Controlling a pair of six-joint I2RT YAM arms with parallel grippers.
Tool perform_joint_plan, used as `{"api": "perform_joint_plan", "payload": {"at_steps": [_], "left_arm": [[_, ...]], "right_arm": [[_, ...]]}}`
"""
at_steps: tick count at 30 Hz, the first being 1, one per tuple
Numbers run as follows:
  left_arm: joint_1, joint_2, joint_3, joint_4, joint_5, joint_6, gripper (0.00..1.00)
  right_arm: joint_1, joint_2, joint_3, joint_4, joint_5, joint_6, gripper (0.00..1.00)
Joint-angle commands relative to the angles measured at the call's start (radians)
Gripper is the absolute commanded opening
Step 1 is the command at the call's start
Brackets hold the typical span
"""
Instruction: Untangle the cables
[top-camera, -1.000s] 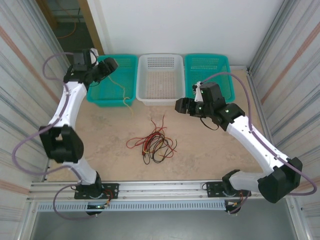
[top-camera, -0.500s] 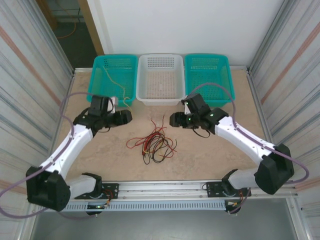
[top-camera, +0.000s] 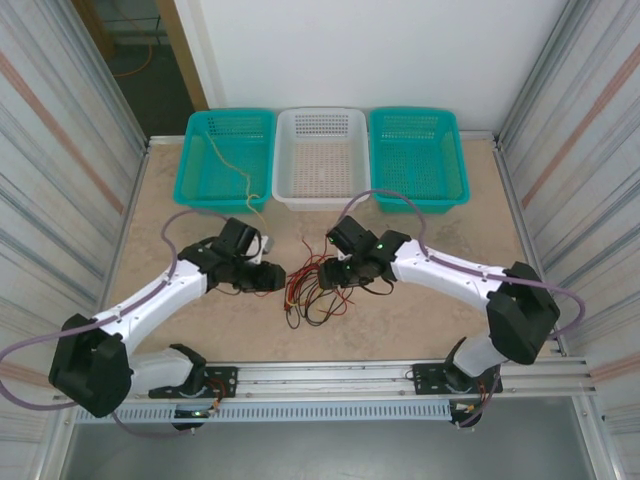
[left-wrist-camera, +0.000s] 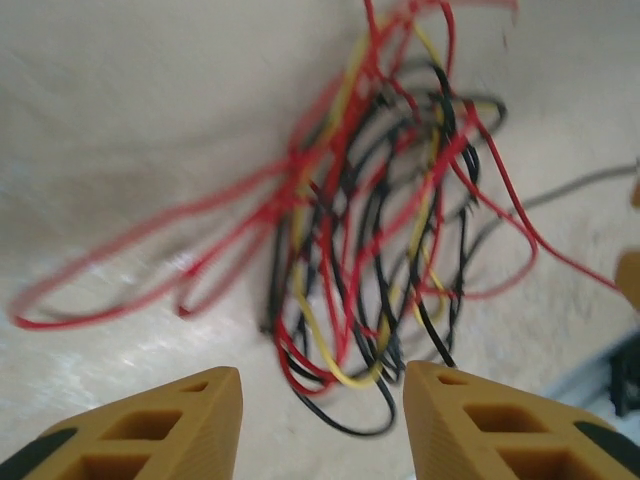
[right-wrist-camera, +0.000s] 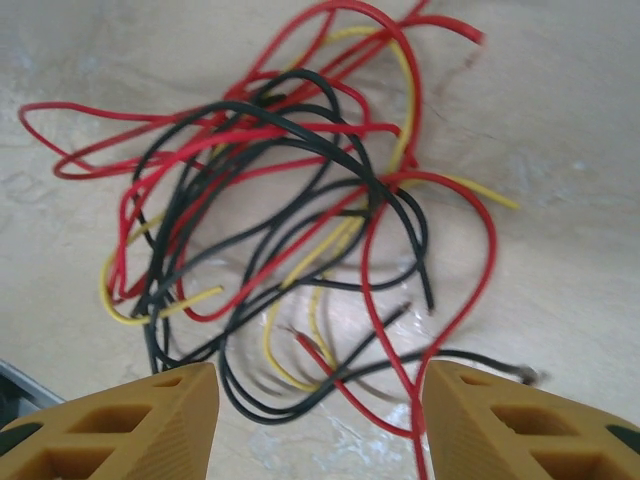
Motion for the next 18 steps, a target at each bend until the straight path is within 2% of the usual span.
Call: {"api": "perform_joint_plan", "payload": {"at_steps": [1,5,9,12,15,18], "left_arm": [[-0.054,-0.007,-0.049,-0.024,0.134,-0.063,0.42],[-0.101,0.013,-0.086,0.036,0.176,-0.136,0.41],[-0.101,0.055,-0.079,0.056,0.129,-0.171,0.4],[-0.101,0.082,-0.074,0.085,0.084,-0.196,0.34],[-0.101,0.111,-0.076,0.12,0.058,-0.213,0.34],[-0.101,0.138,-0.076,0.149,0.028,-0.235,0.27]], "right_arm": [[0.001,0.049,0.042,-0.039,0.047,0.0,0.55],[-0.023,0.062,0.055,0.003,0.027,0.001,0.54],[-0.03,0.075,0.064,0.031,-0.002,0.003,0.54],[-0.026,0.082,0.063,0.035,-0.016,0.003,0.53],[-0.022,0.08,0.053,0.045,-0.025,0.007,0.53],[-0.022,0.083,0.046,0.058,-0.034,0.01,0.53]]}}
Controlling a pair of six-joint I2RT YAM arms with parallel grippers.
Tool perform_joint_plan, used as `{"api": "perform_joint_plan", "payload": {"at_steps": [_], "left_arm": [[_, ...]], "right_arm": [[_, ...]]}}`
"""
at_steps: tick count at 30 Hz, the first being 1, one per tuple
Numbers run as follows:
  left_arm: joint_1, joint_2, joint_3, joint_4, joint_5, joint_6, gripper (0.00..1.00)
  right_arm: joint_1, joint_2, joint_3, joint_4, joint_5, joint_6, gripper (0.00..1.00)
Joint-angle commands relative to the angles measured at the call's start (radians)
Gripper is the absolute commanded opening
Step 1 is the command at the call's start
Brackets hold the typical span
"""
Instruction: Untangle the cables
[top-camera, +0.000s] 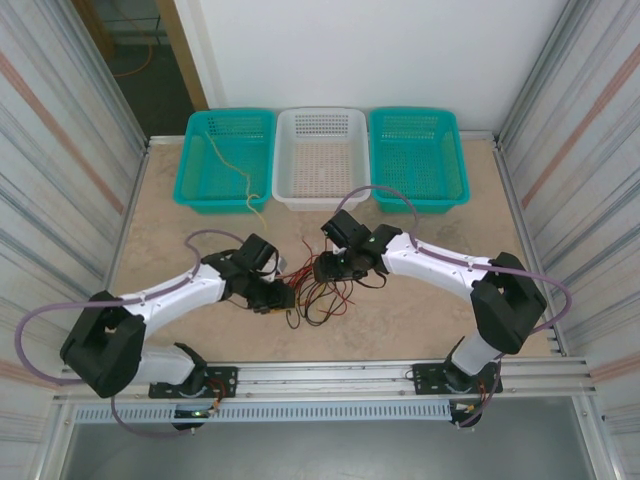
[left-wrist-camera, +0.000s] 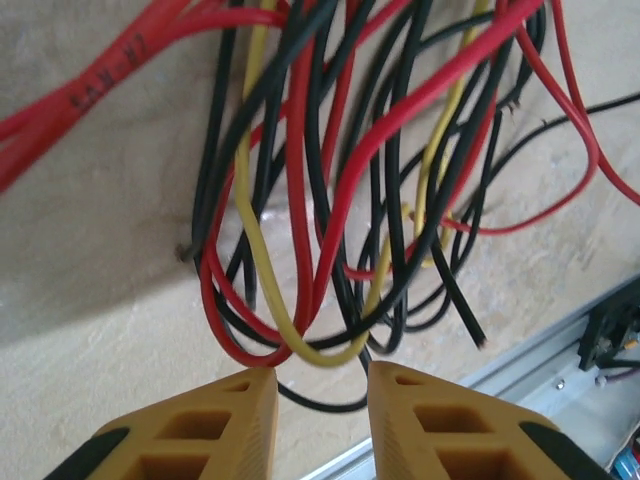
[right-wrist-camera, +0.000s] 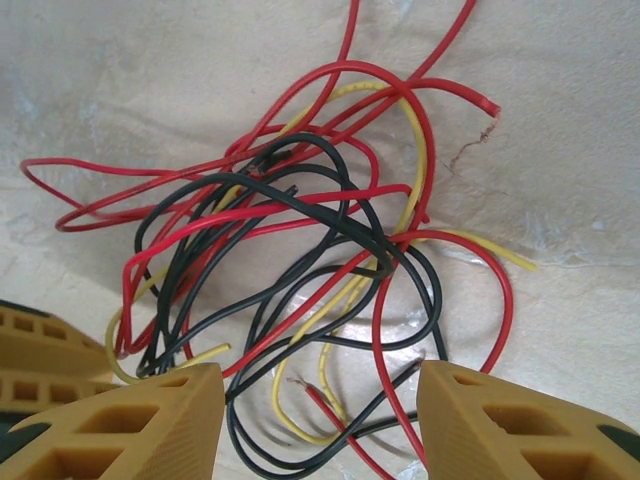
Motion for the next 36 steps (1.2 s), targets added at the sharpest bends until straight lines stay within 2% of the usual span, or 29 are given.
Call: {"api": "perform_joint_plan", "payload": {"at_steps": [1,7,10,12,18,21,25,28,31,36], "left_arm": [[-0.002,0.022,0.002,0.055,-0.049,-0.046,0.26],[-0.002,0.031,0.011,0.067,-0.076,-0.06,0.22],[-0.002,0.045,0.017,0.068,-0.087,-0.061,0.3],[-0.003,0.052,0.017,0.079,-0.096,-0.065,0.31],[-0.002,0.054,0.031,0.092,-0.129,-0.072,0.2],[-0.001,0.041,0.032,0.09,-0.142,-0.074,0.09],[-0.001,0.001,0.053,0.056,-0.134,-0.059,0.0],[-0.001,-0.041,0.108,-0.021,-0.12,-0.01,0.0],[-0.001,-0.078,0.167,-0.086,-0.051,0.063,0.0],[-0.002,-0.131,0.244,-0.156,0.024,0.13,0.02]], "right_arm": [[0.005,0.015,0.008,0.017,-0.025,0.012,0.53],[0.012,0.017,0.011,0.027,-0.034,0.013,0.53],[0.011,0.015,0.014,0.024,-0.035,0.012,0.53],[0.011,0.013,0.017,0.024,-0.036,0.012,0.53],[0.011,0.007,0.025,0.018,-0.04,0.01,0.52],[0.011,0.004,0.028,0.014,-0.037,0.007,0.52],[0.01,0.007,0.04,0.009,-0.037,0.002,0.52],[0.01,0.002,0.052,0.02,-0.064,-0.003,0.52],[0.008,-0.01,0.059,0.062,-0.124,-0.005,0.54],[-0.001,0.025,0.107,0.091,-0.176,0.028,0.67]]}}
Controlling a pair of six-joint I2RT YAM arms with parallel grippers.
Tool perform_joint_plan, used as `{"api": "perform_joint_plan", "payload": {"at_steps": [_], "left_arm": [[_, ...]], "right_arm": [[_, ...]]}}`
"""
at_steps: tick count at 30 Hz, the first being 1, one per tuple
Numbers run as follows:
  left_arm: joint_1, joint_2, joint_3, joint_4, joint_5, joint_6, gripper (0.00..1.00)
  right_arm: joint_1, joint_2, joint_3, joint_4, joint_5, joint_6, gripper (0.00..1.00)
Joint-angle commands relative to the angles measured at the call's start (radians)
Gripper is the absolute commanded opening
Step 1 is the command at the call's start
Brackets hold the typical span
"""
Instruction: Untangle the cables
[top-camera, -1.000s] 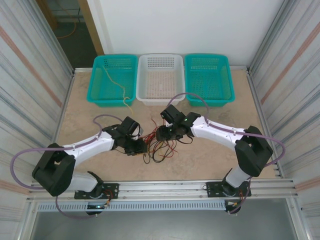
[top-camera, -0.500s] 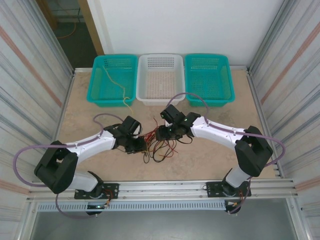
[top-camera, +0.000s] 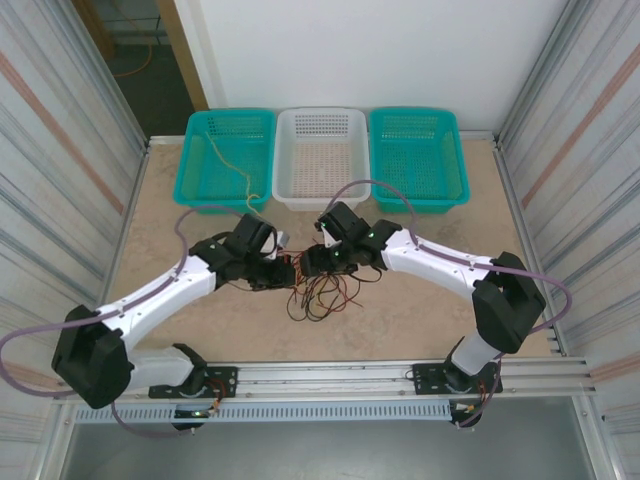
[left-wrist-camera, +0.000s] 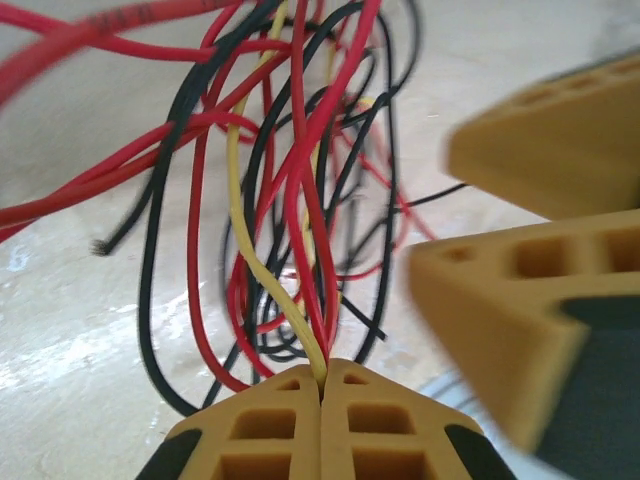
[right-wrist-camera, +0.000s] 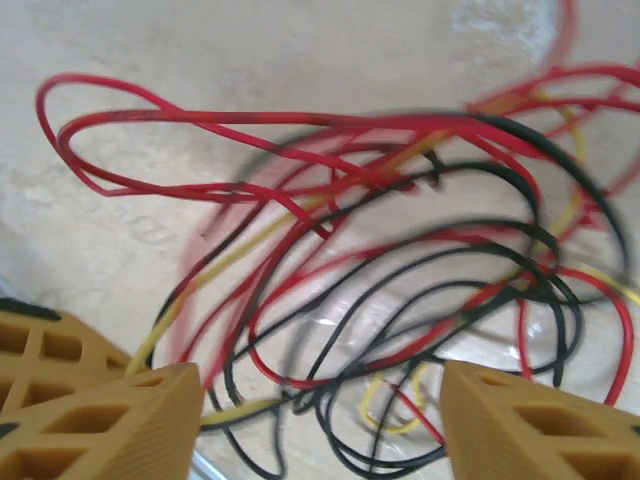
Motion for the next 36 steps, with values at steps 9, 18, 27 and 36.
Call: {"api": "perform_joint_plan", "payload": {"at_steps": [9,18,27,36], "left_arm": [[0.012,-0.094,0.102,-0.098,0.054,0.096,0.0],[0.096,-0.167,0.27,-0.296,0.151,0.23,0.0],[0.232,-0.205,0.598,-0.547,0.239,0.365,0.0],[0.232,-0.195,0.551,-0.292,0.324,0.241,0.0]], "right_arm": [[-0.023,0.103,-0.026,0.039,0.003,0.057,0.62],[-0.118,0.164,-0.13,0.053,-0.003,0.098,0.59],[-0.156,0.131,-0.171,0.052,-0.03,0.116,0.59],[-0.109,-0.256,-0.165,-0.193,0.06,-0.082,0.74]]}}
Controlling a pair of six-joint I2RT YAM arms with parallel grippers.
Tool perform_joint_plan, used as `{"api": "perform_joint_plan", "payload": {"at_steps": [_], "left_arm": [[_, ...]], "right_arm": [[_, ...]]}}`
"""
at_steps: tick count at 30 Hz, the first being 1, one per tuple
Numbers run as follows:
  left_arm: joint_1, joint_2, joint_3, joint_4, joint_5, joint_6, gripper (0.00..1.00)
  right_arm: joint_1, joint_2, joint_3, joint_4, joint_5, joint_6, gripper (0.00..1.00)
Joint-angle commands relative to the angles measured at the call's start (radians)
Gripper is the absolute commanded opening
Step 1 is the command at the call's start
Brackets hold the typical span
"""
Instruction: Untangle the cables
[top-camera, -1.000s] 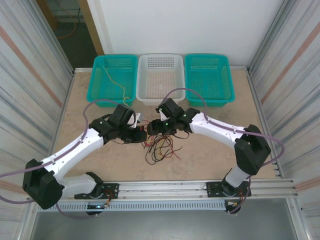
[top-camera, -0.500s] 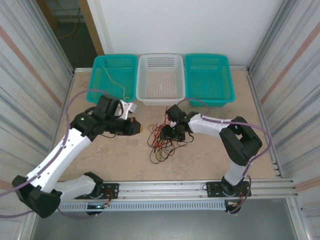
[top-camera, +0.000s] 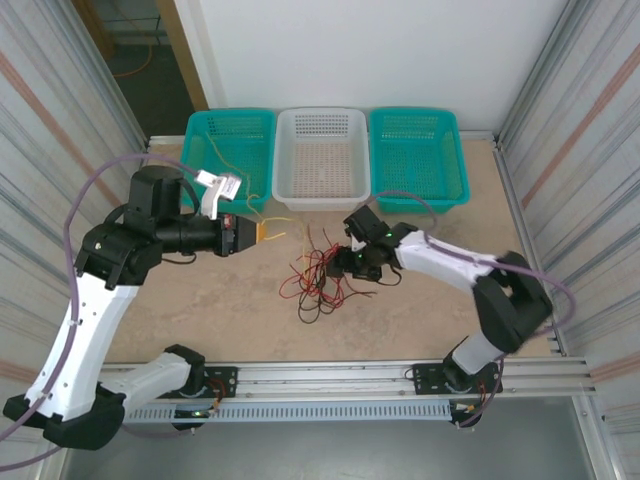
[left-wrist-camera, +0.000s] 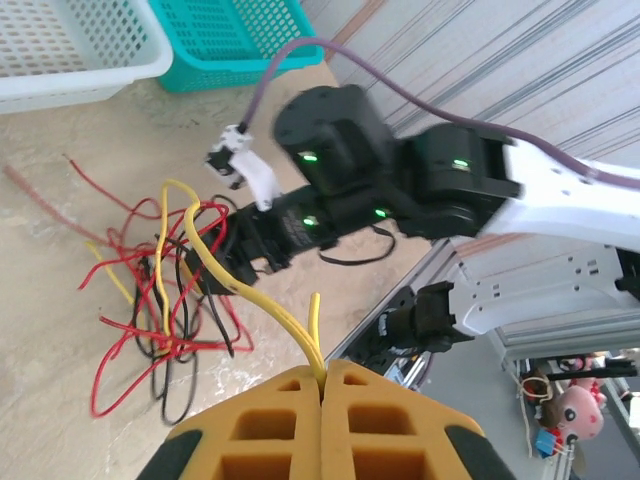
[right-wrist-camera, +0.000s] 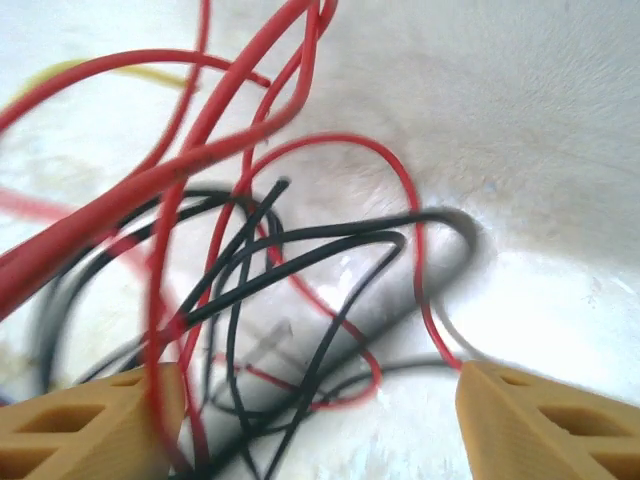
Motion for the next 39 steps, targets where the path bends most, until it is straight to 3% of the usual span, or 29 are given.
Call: {"api": "perform_joint_plan", "payload": {"at_steps": [1,4,6,10,19,27,34,39], "left_arm": [[0.003,0.006,-0.03,0.134,0.078,-0.052,0.0],[0.001,0.022,-0.02,0.184,0.115,-0.069,0.0],[-0.001,0.032,0.0,0.204,0.123,-0.077,0.0],[-0.017,0.038,0.026,0.275,0.134,-0.115,0.0],[-0.057,0.069,0.106,0.329,0.135,-0.148,0.0],[-0.058,0.09,0.197,0.36,0.164,-0.16,0.0],[-0.052,0.117,0.332,0.378,0.169,-0.164,0.0],[-0.049,0.125,0.364,0.356,0.166,-0.142,0.0]], "right_arm": [[0.039,-0.202,0.002,-0.173,0.062,-0.108,0.75],[0.076,-0.342,0.009,-0.219,0.081,-0.121,0.78],[0.099,-0.402,0.014,-0.152,0.074,-0.121,0.81],[0.126,-0.358,0.034,0.049,0.048,-0.111,0.81],[0.112,-0.089,0.106,0.301,0.094,-0.066,0.52],[0.086,-0.056,-0.008,0.344,0.107,0.011,0.33],[0.07,-0.041,-0.107,0.327,0.076,0.052,0.31],[0.079,-0.135,-0.155,0.323,0.046,0.041,0.31]]}}
